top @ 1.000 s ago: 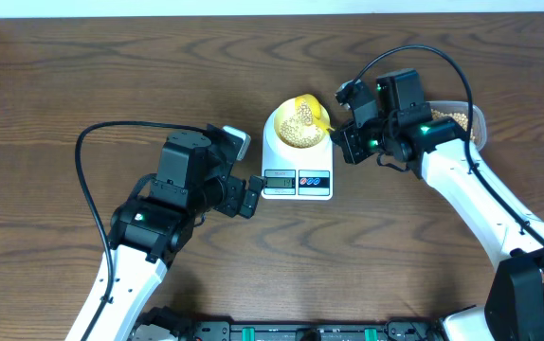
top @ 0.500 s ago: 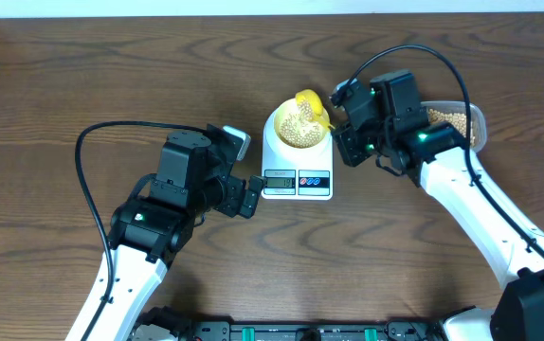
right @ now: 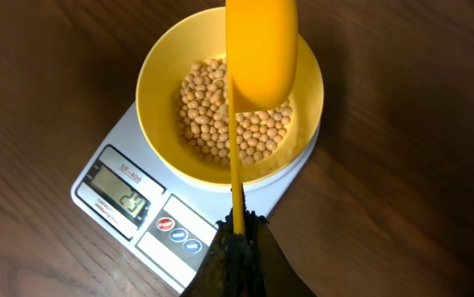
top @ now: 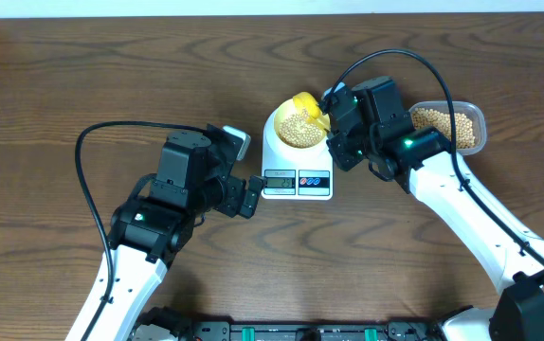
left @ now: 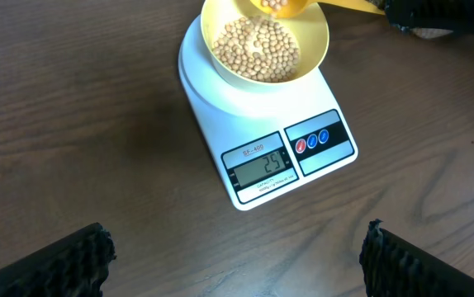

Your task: Scoop item into bowl and weigh 50g on scale

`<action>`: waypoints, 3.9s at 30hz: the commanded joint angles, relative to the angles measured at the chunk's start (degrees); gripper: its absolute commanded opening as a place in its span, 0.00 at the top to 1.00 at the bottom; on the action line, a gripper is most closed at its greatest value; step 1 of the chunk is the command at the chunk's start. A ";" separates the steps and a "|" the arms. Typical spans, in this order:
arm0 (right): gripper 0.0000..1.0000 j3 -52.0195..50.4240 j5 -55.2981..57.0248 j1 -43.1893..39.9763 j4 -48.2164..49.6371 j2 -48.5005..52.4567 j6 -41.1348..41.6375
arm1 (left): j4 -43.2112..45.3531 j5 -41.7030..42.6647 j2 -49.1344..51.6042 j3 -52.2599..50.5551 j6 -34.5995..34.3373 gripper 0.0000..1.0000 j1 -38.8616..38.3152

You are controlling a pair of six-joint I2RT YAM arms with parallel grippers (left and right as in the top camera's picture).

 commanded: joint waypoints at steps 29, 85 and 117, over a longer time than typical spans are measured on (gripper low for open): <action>0.99 0.35 11.67 4.04 -0.04 -6.84 5.90 | 0.26 -0.39 0.00 -0.02 0.42 0.02 0.28; 0.99 0.11 -2.29 -37.59 -17.46 -2.34 5.25 | 0.26 -0.39 0.00 -0.02 0.39 0.02 0.28; 0.99 -4.48 -10.47 -37.53 -16.33 -1.99 5.07 | 0.26 -0.39 0.02 -0.02 0.39 0.02 0.28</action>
